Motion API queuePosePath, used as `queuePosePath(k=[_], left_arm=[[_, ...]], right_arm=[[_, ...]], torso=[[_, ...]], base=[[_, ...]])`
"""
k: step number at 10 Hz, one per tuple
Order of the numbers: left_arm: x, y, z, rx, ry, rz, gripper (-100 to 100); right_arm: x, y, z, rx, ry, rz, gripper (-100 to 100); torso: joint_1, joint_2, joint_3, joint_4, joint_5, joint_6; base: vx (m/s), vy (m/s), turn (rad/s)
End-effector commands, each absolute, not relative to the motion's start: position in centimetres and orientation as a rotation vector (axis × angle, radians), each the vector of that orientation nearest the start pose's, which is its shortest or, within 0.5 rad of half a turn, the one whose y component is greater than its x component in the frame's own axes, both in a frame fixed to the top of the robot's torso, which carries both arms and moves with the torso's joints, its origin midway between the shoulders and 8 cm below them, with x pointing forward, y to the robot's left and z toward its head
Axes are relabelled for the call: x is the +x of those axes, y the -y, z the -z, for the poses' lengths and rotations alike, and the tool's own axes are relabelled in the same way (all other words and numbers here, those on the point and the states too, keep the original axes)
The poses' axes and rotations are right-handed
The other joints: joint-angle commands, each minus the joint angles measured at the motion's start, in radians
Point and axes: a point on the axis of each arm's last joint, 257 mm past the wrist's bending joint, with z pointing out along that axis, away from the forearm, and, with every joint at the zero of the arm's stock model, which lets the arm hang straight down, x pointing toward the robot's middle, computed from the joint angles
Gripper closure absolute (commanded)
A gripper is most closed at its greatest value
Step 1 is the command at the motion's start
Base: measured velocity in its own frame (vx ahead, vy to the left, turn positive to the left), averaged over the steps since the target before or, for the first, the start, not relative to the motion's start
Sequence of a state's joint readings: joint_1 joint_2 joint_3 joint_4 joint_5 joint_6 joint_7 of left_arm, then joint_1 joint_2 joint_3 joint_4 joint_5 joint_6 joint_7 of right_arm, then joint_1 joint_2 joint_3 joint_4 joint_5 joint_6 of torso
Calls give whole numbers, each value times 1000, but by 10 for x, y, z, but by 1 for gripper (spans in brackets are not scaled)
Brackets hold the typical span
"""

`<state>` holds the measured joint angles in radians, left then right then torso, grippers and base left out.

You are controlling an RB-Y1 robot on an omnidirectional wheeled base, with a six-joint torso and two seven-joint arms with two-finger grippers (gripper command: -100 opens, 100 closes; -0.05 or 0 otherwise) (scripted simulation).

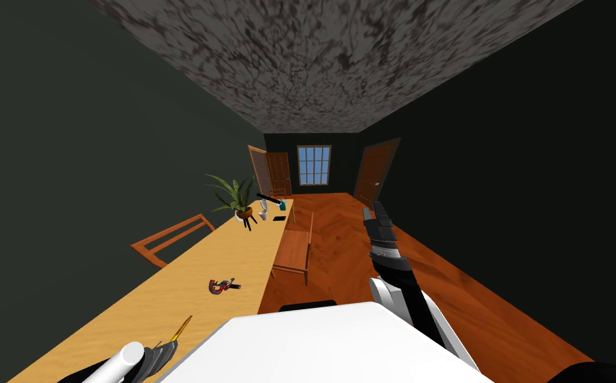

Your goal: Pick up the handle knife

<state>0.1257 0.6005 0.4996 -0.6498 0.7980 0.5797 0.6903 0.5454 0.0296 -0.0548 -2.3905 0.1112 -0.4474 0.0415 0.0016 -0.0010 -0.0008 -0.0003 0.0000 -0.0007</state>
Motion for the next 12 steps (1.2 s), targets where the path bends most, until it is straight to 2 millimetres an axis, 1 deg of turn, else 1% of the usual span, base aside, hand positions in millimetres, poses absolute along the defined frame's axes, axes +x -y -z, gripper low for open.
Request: queuePosePath(k=[1,2,3,7,11,12], left_arm=[[145,-652,537,-2802,270,403,100],[145,-652,537,-2802,270,403,0],[154,-655,533,-2800,256,405,100],[177,-660,524,-2804,214,409,100],[200,-659,517,-2822,174,414,100],[197,-660,518,-2818,186,415,100]], right_arm=[[326,289,-49,575,-649,-1118,0],[326,289,-49,575,-649,-1118,0],[326,289,-49,575,-649,-1118,0],[326,289,-49,575,-649,-1118,0],[326,289,-49,575,-649,-1118,0],[326,289,-49,575,-649,-1118,0]], torso=[[0,0,0,0,0,0],[0,0,0,0,0,0],[0,0,0,0,0,0],[-3,2,1,0,-1,-1],[-3,0,0,0,-1,0],[-2,1,0,0,-1,0]], base=[[0,0,0],[0,0,0],[-4,-22,115],[-22,-36,83],[-12,-29,71],[-8,-15,15]])
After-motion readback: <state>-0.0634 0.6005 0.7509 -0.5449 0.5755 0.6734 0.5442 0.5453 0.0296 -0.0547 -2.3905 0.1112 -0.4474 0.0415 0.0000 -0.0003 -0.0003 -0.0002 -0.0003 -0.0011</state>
